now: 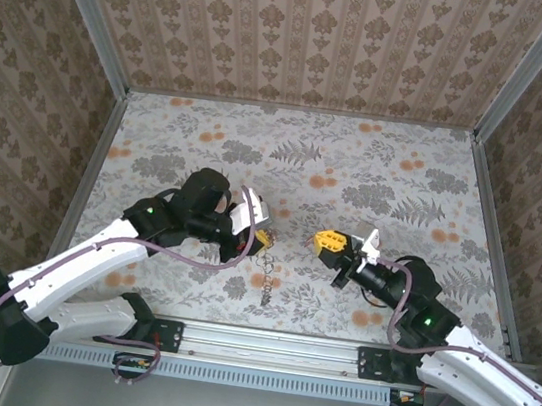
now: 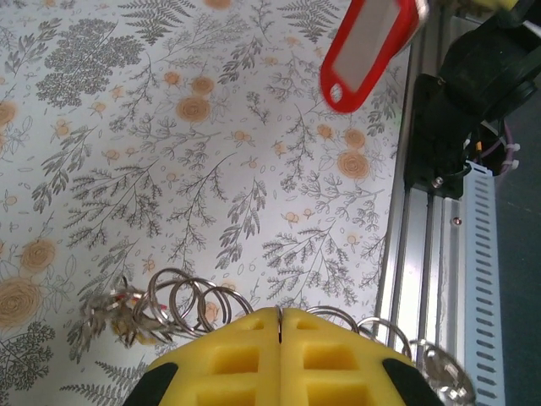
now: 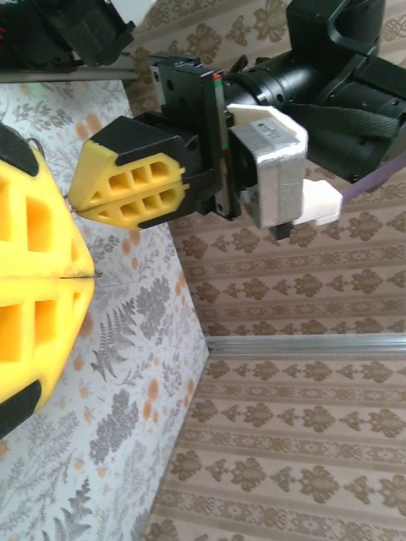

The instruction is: Put the keys on the keyring

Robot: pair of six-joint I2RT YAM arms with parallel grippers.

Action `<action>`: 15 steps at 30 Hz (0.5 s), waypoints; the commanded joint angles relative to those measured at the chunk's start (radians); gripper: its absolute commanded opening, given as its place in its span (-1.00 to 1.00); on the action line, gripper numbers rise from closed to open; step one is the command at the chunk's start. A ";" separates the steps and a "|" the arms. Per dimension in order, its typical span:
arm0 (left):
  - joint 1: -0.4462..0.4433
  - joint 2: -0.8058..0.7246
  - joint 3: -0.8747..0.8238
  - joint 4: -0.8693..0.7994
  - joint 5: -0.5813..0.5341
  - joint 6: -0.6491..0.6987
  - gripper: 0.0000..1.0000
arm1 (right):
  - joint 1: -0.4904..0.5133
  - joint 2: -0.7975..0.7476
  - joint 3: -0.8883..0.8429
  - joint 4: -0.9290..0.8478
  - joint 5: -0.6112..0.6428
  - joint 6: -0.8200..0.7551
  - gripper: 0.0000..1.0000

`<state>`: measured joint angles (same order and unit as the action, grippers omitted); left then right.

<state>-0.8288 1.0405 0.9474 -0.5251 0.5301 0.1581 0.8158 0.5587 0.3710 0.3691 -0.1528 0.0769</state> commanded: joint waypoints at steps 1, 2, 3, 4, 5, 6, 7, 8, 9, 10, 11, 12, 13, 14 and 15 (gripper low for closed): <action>0.018 -0.036 0.000 0.075 0.064 -0.017 -1.00 | -0.003 0.017 -0.007 0.037 -0.067 0.018 -1.00; 0.026 -0.043 -0.004 0.086 0.081 -0.024 -1.00 | -0.004 0.030 -0.006 0.047 -0.083 0.020 -1.00; 0.036 -0.051 -0.006 0.095 0.095 -0.033 -1.00 | -0.004 0.043 -0.006 0.058 -0.100 0.024 -1.00; 0.043 -0.057 -0.008 0.103 0.104 -0.038 -1.00 | -0.003 0.059 -0.005 0.069 -0.114 0.027 -1.00; 0.050 -0.062 -0.009 0.110 0.120 -0.045 -1.00 | -0.003 0.072 -0.004 0.082 -0.127 0.031 -1.00; 0.055 -0.068 -0.010 0.119 0.144 -0.051 -1.00 | -0.002 0.086 -0.003 0.098 -0.141 0.033 -1.00; 0.059 -0.074 -0.013 0.127 0.157 -0.055 -1.00 | -0.001 0.097 -0.001 0.107 -0.152 0.036 -1.00; 0.063 -0.081 -0.017 0.138 0.164 -0.059 -1.00 | -0.001 0.107 0.002 0.114 -0.155 0.039 -1.00; 0.066 -0.088 -0.020 0.147 0.171 -0.064 -1.00 | -0.001 0.115 0.002 0.122 -0.155 0.041 -1.00; 0.068 -0.092 -0.022 0.152 0.177 -0.067 -1.00 | -0.002 0.120 0.001 0.126 -0.152 0.041 -1.00; 0.070 -0.094 -0.021 0.153 0.178 -0.066 -1.00 | -0.002 0.122 -0.001 0.130 -0.147 0.042 -1.00; 0.071 -0.093 -0.020 0.146 0.173 -0.064 -1.00 | -0.002 0.122 -0.004 0.130 -0.141 0.044 -1.00; 0.071 -0.089 -0.018 0.140 0.168 -0.059 -1.00 | -0.002 0.120 -0.004 0.128 -0.132 0.044 -1.00; 0.072 -0.085 -0.018 0.132 0.164 -0.056 -1.00 | -0.001 0.115 -0.006 0.122 -0.123 0.044 -1.00; 0.071 -0.082 -0.020 0.127 0.161 -0.055 -1.00 | -0.003 0.111 -0.009 0.117 -0.112 0.043 -1.00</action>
<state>-0.7639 0.9646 0.9314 -0.4255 0.6586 0.1158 0.8158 0.6849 0.3710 0.4442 -0.2695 0.1055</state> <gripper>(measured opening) 0.060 0.066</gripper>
